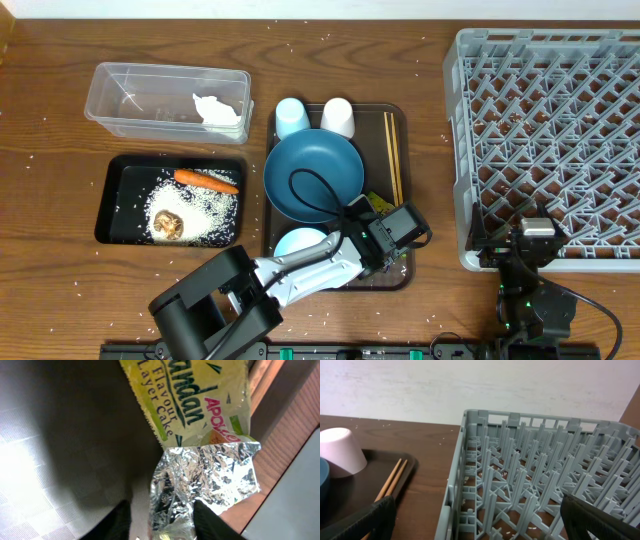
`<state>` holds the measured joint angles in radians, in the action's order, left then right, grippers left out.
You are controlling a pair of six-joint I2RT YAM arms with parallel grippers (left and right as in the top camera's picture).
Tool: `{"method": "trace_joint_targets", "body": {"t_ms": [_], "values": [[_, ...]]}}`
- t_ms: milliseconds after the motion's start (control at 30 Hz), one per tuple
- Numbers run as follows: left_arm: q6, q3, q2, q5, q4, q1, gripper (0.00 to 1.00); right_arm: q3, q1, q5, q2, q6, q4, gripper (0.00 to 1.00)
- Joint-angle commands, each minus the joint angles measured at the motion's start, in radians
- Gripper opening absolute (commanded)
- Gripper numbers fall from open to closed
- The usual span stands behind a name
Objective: Sort waste into correct bins and load items into the dishwasher rack
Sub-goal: 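Move the left gripper to the yellow snack wrapper and grasp it, then carry the wrapper left and drop it into the clear container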
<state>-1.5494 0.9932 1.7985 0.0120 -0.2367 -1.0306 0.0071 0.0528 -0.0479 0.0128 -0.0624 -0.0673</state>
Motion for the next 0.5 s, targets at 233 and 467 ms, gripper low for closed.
{"method": "trace_joint_targets", "body": {"t_ms": [233, 467], "values": [[0.026, -0.007, 0.007, 0.054, -0.003, -0.003, 0.12, -0.002, -0.01, 0.007, -0.002, 0.002, -0.004, 0.99], [0.116, -0.007, -0.087, 0.059, -0.007, -0.003, 0.06, -0.002, -0.01, 0.007, -0.002, 0.002, -0.004, 0.99]]}}
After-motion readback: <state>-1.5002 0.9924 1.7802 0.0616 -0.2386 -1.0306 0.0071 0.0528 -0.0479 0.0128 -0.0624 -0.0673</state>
